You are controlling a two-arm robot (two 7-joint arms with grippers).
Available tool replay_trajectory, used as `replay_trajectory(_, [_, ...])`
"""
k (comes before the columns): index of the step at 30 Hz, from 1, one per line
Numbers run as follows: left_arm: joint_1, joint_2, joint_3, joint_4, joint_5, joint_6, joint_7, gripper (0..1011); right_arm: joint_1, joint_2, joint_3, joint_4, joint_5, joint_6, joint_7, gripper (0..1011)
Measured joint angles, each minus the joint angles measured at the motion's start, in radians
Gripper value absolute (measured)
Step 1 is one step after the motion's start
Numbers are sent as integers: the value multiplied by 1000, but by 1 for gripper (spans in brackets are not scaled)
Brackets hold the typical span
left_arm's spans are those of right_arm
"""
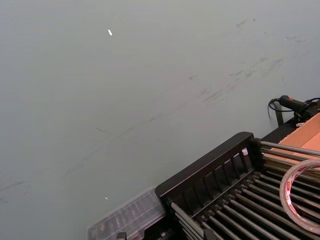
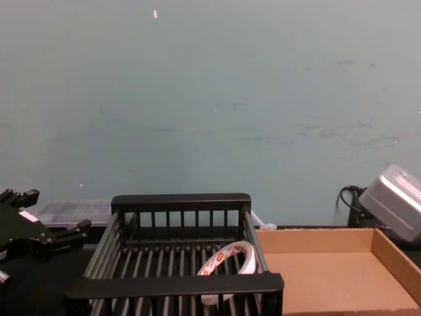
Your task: Pick up the white tape and place it into the black box , Pick up the silver tape and place it into the brown box.
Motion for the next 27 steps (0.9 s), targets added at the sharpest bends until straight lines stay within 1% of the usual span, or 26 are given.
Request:
replay_trajectory(1, [0, 0, 0, 0, 0, 0, 0, 1001, 0, 0, 0, 0, 0, 0, 0, 609])
replay_trajectory(2, [0, 0, 0, 0, 0, 0, 0, 1001, 0, 0, 0, 0, 0, 0, 0, 609])
replay_trajectory(3, [0, 0, 0, 0, 0, 0, 0, 1001, 0, 0, 0, 0, 0, 0, 0, 548])
replay_trajectory(4, [0, 0, 0, 0, 0, 0, 0, 1001, 0, 0, 0, 0, 0, 0, 0, 533])
replay_trajectory(5, [0, 0, 0, 0, 0, 0, 0, 1001, 0, 0, 0, 0, 0, 0, 0, 476])
replay_trajectory(7, [0, 0, 0, 0, 0, 0, 0, 1001, 0, 0, 0, 0, 0, 0, 0, 424])
replay_trajectory(8, [0, 0, 0, 0, 0, 0, 0, 1001, 0, 0, 0, 0, 0, 0, 0, 365])
replay_trajectory(10, [0, 0, 0, 0, 0, 0, 0, 1001, 0, 0, 0, 0, 0, 0, 0, 330])
replay_trajectory(11, [0, 0, 0, 0, 0, 0, 0, 1001, 0, 0, 0, 0, 0, 0, 0, 269])
replay_trajectory(12, [0, 0, 0, 0, 0, 0, 0, 1001, 0, 0, 0, 0, 0, 0, 0, 269])
replay_trajectory(15, [0, 0, 0, 0, 0, 0, 0, 1001, 0, 0, 0, 0, 0, 0, 0, 188])
replay_trajectory(16, [0, 0, 0, 0, 0, 0, 0, 1001, 0, 0, 0, 0, 0, 0, 0, 145])
replay_trajectory(27, [0, 0, 0, 0, 0, 0, 0, 1002, 0, 0, 0, 0, 0, 0, 0, 135])
